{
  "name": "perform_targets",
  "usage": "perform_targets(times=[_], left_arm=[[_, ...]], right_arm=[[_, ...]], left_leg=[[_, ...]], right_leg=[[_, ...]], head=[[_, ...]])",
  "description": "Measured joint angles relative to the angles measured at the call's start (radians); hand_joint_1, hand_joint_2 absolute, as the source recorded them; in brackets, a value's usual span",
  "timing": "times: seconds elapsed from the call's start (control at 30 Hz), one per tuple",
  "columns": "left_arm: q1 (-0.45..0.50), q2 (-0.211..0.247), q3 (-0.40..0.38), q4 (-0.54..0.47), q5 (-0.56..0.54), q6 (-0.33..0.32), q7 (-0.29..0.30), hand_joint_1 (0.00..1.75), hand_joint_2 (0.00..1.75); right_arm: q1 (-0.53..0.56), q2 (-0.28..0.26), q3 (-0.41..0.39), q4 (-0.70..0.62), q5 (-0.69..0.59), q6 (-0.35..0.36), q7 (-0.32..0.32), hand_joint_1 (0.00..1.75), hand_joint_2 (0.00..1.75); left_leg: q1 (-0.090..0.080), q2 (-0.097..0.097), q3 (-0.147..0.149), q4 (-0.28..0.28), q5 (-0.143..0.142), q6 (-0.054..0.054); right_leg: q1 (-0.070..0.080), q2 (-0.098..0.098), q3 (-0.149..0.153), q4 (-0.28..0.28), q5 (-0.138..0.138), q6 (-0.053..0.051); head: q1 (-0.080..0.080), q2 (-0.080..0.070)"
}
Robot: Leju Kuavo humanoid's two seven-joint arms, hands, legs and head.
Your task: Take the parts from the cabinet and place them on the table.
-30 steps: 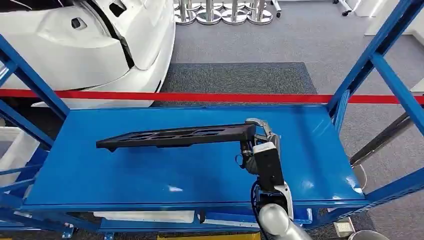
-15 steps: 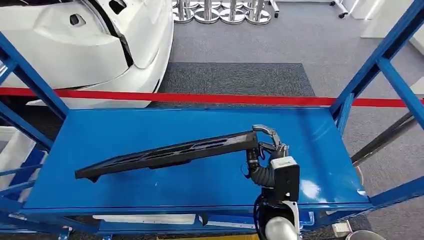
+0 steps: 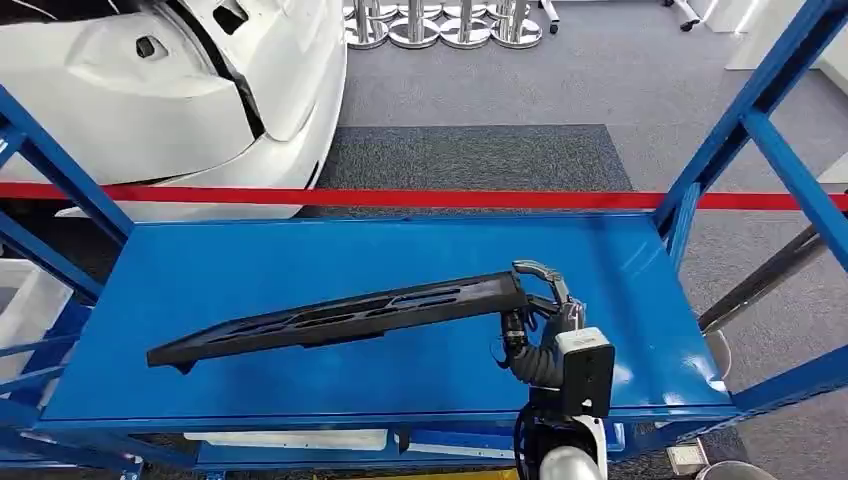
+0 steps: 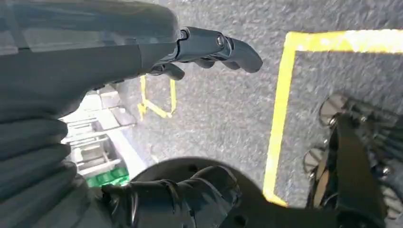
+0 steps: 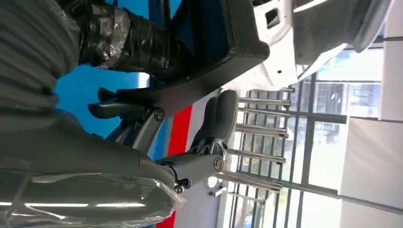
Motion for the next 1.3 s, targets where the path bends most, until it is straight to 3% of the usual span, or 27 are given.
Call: perform_targets(times=[0.1, 0.13, 0.17, 0.2, 0.27, 0.3, 0.33, 0.43, 0.5, 0.6, 0.63, 0.67, 0.7, 0.77, 0.8, 0.83, 0.93, 1.0, 1.03, 1.1, 1.13, 1.17, 1.2, 1.23, 1.3], left_arm=[[0.001, 0.006, 0.000, 0.000, 0.003, 0.000, 0.000, 0.00, 1.75], [0.002, 0.008, 0.000, 0.000, 0.005, -0.001, 0.000, 0.00, 1.75], [0.004, 0.010, 0.000, 0.000, 0.006, -0.001, -0.001, 0.00, 1.75], [0.005, 0.010, 0.000, 0.000, 0.009, -0.001, -0.001, 0.00, 1.75], [0.003, 0.013, 0.000, 0.000, 0.012, -0.001, 0.000, 0.00, 1.75], [0.003, 0.014, 0.000, 0.000, 0.014, -0.003, 0.001, 0.00, 1.75], [0.001, 0.015, 0.000, 0.000, 0.016, -0.004, 0.002, 0.00, 1.75], [0.000, 0.015, 0.000, 0.000, 0.022, -0.014, 0.003, 0.00, 1.75], [0.001, 0.012, 0.000, 0.000, 0.023, -0.018, 0.002, 0.00, 1.75], [0.000, 0.011, 0.000, 0.000, 0.023, -0.019, 0.003, 0.00, 1.75], [0.001, 0.011, 0.000, 0.000, 0.023, -0.019, 0.003, 0.00, 1.75], [0.002, 0.011, 0.000, 0.000, 0.023, -0.019, 0.003, 0.00, 1.75], [0.002, 0.011, 0.000, 0.000, 0.023, -0.019, 0.003, 0.00, 1.75], [0.001, 0.011, 0.000, 0.000, 0.023, -0.019, 0.003, 0.00, 1.75], [0.001, 0.011, 0.000, 0.000, 0.023, -0.020, 0.003, 0.00, 1.75], [0.000, 0.011, 0.000, 0.000, 0.023, -0.020, 0.003, 0.00, 1.75], [0.000, 0.011, 0.000, 0.000, 0.023, -0.020, 0.003, 0.00, 1.75], [0.000, 0.016, 0.000, 0.000, 0.024, -0.022, 0.003, 0.00, 1.75], [0.000, 0.017, 0.000, 0.000, 0.025, -0.026, 0.003, 0.00, 1.75], [0.000, 0.019, -0.001, 0.000, 0.028, -0.031, 0.003, 0.00, 1.75], [0.002, 0.021, -0.001, 0.000, 0.029, -0.032, 0.003, 0.00, 1.75], [0.003, 0.023, -0.001, 0.000, 0.029, -0.033, 0.005, 0.00, 1.75], [0.004, 0.024, -0.001, 0.000, 0.030, -0.034, 0.006, 0.00, 1.75], [0.003, 0.024, -0.001, 0.000, 0.030, -0.034, 0.006, 0.00, 1.75], [0.003, 0.027, -0.001, 0.000, 0.032, -0.035, 0.007, 0.00, 1.75]], right_arm=[[0.006, 0.000, 0.000, -0.002, 0.038, 0.000, 0.022, 1.75, 1.75], [0.011, 0.000, 0.000, -0.002, 0.069, 0.000, 0.041, 1.75, 1.75], [0.015, 0.000, 0.000, -0.002, 0.102, 0.000, 0.061, 1.75, 1.75], [0.017, 0.000, 0.000, -0.002, 0.132, 0.000, 0.083, 1.75, 1.75], [0.017, -0.001, 0.000, -0.003, 0.203, 0.001, 0.143, 1.75, 1.75], [0.016, -0.002, 0.000, -0.004, 0.253, 0.003, 0.186, 1.75, 1.75], [0.016, -0.002, 0.000, -0.004, 0.294, 0.007, 0.223, 1.75, 1.75], [0.014, -0.006, 0.003, -0.004, 0.372, 0.044, 0.307, 1.75, 1.75], [0.013, -0.008, 0.004, -0.005, 0.386, 0.054, 0.322, 1.75, 1.75], [0.014, -0.011, 0.006, -0.004, 0.388, 0.055, 0.330, 1.75, 1.75], [0.015, -0.013, 0.007, -0.004, 0.388, 0.055, 0.331, 1.75, 1.75], [0.015, -0.015, 0.009, -0.004, 0.388, 0.055, 0.331, 1.75, 1.75], [0.015, -0.016, 0.009, -0.004, 0.388, 0.055, 0.331, 1.75, 1.75], [0.014, -0.016, 0.009, -0.004, 0.388, 0.055, 0.332, 1.75, 1.75], [0.013, -0.016, 0.009, -0.004, 0.388, 0.055, 0.331, 1.75, 1.75], [0.012, -0.016, 0.010, -0.004, 0.388, 0.055, 0.332, 1.75, 1.75], [0.012, -0.018, 0.010, -0.005, 0.397, 0.068, 0.344, 1.75, 1.75], [0.012, -0.018, 0.011, -0.005, 0.417, 0.092, 0.369, 1.75, 1.75], [0.010, -0.018, 0.011, -0.005, 0.433, 0.103, 0.387, 1.75, 1.75], [0.009, -0.018, 0.011, -0.005, 0.460, 0.120, 0.417, 1.75, 1.75], [0.008, -0.020, 0.011, -0.004, 0.468, 0.128, 0.428, 1.75, 1.75], [0.009, -0.021, 0.011, -0.004, 0.475, 0.132, 0.438, 1.75, 1.75], [0.008, -0.023, 0.011, -0.004, 0.481, 0.139, 0.446, 1.75, 1.75], [0.007, -0.024, 0.011, -0.004, 0.484, 0.146, 0.452, 1.75, 1.75], [0.002, -0.025, 0.011, -0.004, 0.499, 0.164, 0.477, 1.75, 1.75]], left_leg=[[0.002, 0.000, -0.112, 0.228, -0.110, -0.009], [0.002, 0.000, -0.138, 0.278, -0.119, -0.010], [0.003, 0.000, -0.142, 0.280, -0.104, -0.011], [0.003, 0.000, -0.122, 0.234, -0.068, -0.011], [0.003, 0.001, -0.039, 0.061, 0.022, -0.005], [0.003, 0.001, -0.002, -0.011, 0.043, 0.001], [0.001, 0.000, 0.007, -0.037, 0.033, 0.009], [-0.003, -0.002, 0.002, -0.032, 0.034, 0.025], [0.006, 0.000, 0.007, -0.039, 0.041, 0.037], [0.006, 0.000, 0.001, -0.039, 0.042, 0.044], [0.006, 0.000, 0.000, -0.039, 0.042, 0.044], [0.006, 0.000, 0.000, -0.039, 0.042, 0.044], [0.006, -0.001, 0.001, -0.039, 0.042, 0.044], [0.006, -0.002, 0.006, -0.039, 0.040, 0.041], [0.006, -0.002, 0.008, -0.039, 0.039, 0.039], [-0.002, -0.003, 0.006, -0.037, 0.037, 0.032], [0.002, -0.003, 0.007, -0.042, 0.038, 0.013], [0.003, -0.002, 0.006, -0.024, 0.023, 0.002], [0.003, -0.001, -0.015, 0.023, -0.010, -0.002], [0.004, -0.001, -0.099, 0.199, -0.098, -0.006], [0.004, -0.001, -0.132, 0.268, -0.122, -0.007], [0.004, -0.001, -0.146, 0.297, -0.122, -0.008], [0.004, -0.001, -0.138, 0.279, -0.101, -0.007], [0.004, -0.001, -0.111, 0.222, -0.064, -0.005], [0.003, -0.001, -0.009, 0.024, 0.029, 0.006]], right_leg=[[0.001, -0.002, 0.001, 0.000, -0.001, -0.006], [0.002, -0.002, 0.001, 0.000, -0.002, -0.007], [0.002, -0.001, 0.002, 0.000, -0.003, -0.006], [0.001, 0.000, 0.004, 0.001, -0.004, -0.006], [0.001, 0.001, 0.008, 0.006, -0.008, -0.002], [0.003, 0.001, 0.008, 0.008, -0.011, 0.003], [0.009, 0.004, 0.005, 0.020, -0.019, 0.010], [0.007, 0.001, 0.007, 0.012, -0.017, 0.024], [0.007, 0.000, -0.005, 0.044, -0.041, 0.038], [0.000, 0.000, -0.123, 0.288, -0.161, 0.052], [0.000, 0.000, -0.155, 0.352, -0.179, 0.054], [-0.001, 0.000, -0.163, 0.362, -0.170, 0.053], [-0.001, 0.000, -0.146, 0.323, -0.139, 0.051], [-0.001, 0.000, -0.058, 0.139, -0.046, 0.042], [-0.001, 0.000, -0.012, 0.050, -0.014, 0.036], [0.004, 0.000, 0.000, 0.017, -0.021, 0.033], [0.006, 0.002, -0.005, 0.019, -0.017, 0.017], [-0.003, 0.000, 0.005, 0.005, -0.007, 0.004], [-0.003, 0.000, 0.007, 0.002, -0.007, 0.002], [-0.002, -0.003, 0.007, 0.002, -0.008, -0.005], [-0.001, -0.003, 0.006, 0.003, -0.008, -0.005], [-0.001, -0.003, 0.007, 0.003, -0.009, -0.005], [0.000, -0.002, 0.008, 0.003, -0.009, -0.005], [0.000, -0.001, 0.009, 0.003, -0.009, -0.005], [0.001, 0.000, 0.014, 0.005, -0.012, -0.001]], head=[[-0.001, 0.000], [-0.001, 0.000], [-0.001, 0.000], [-0.001, 0.000], [-0.001, 0.000], [-0.001, 0.000], [-0.001, 0.000], [0.002, 0.000], [0.002, 0.000], [0.002, 0.000], [0.003, 0.000], [0.002, 0.000], [0.002, 0.000], [0.002, 0.000], [0.003, 0.000], [0.002, 0.000], [0.001, 0.000], [0.000, 0.000], [-0.001, 0.000], [0.000, 0.000], [0.000, 0.000], [0.000, 0.000], [0.000, 0.000], [-0.001, 0.000], [0.000, 0.000]])
